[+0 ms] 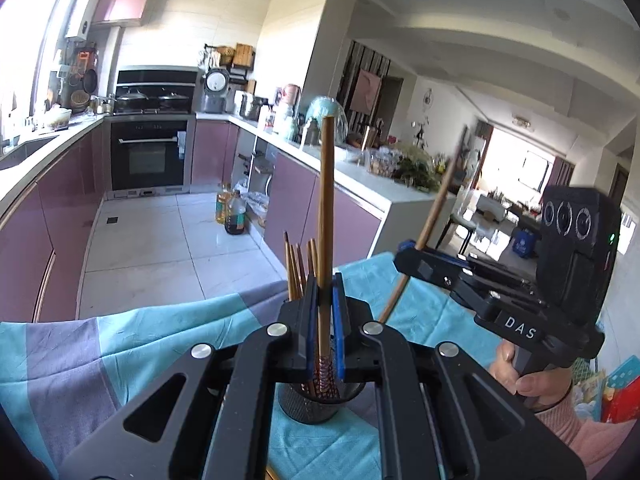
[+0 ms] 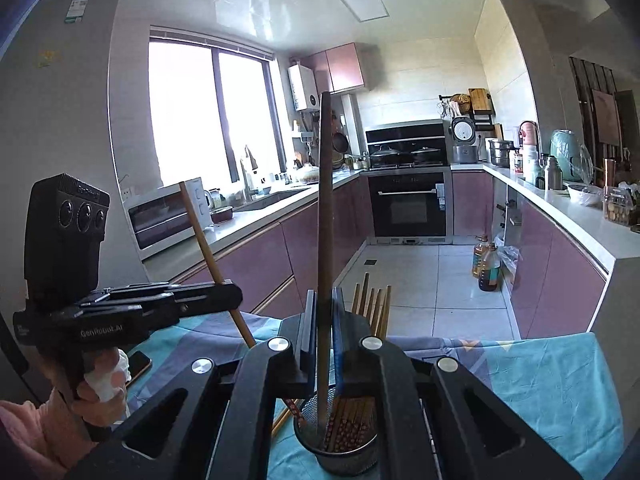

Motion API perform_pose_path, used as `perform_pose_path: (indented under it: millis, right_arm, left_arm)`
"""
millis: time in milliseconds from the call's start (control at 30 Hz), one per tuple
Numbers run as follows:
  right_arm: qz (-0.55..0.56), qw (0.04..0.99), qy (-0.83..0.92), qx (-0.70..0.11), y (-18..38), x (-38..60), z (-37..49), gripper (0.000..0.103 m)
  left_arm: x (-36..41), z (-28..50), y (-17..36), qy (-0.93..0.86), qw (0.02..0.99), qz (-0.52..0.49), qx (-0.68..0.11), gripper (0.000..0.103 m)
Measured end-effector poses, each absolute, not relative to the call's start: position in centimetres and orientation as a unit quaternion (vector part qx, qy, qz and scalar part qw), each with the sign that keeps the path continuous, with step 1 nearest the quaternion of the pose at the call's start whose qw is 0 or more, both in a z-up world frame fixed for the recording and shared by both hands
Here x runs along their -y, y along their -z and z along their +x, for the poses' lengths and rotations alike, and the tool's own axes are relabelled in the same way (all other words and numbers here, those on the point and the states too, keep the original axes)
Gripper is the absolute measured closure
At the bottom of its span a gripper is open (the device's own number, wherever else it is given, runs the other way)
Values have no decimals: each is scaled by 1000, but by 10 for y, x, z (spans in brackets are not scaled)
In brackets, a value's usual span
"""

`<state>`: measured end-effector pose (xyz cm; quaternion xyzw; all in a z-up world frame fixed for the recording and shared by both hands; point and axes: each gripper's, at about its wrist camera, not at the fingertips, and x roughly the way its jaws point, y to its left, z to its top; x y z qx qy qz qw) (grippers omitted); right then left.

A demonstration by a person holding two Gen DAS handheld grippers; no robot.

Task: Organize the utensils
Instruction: 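Lower the chopstick into the mesh cup and open the right tool while the left tool releases its chopstick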

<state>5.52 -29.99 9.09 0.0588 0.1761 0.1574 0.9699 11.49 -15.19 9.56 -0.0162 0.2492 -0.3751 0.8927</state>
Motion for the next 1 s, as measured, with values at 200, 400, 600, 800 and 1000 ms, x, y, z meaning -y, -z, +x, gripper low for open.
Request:
perform_pose_path:
  millis: [200,400,600,800,1000]
  right_arm:
    - [53,961,-156,-222,-69,297,74,97]
    - [56,947,-164,-272,-49,294,87,97]
    - [63,934,-167,-310,-30,287,101,97]
    - [76,932,-163,-314,-21,291,111,97]
    - [83,932,-159,-315,-16,292,114,94]
  left_arm:
    - [173,124,-69,363,886,24,-289,96]
    - [188,134,-46,370,867,45,-330,96]
    - [195,146,-32,371,857,52,-355,95]
    - [201,158,-27,364,855,56,-364,94]
    - [209,164,-24,360,854,58,-371,88]
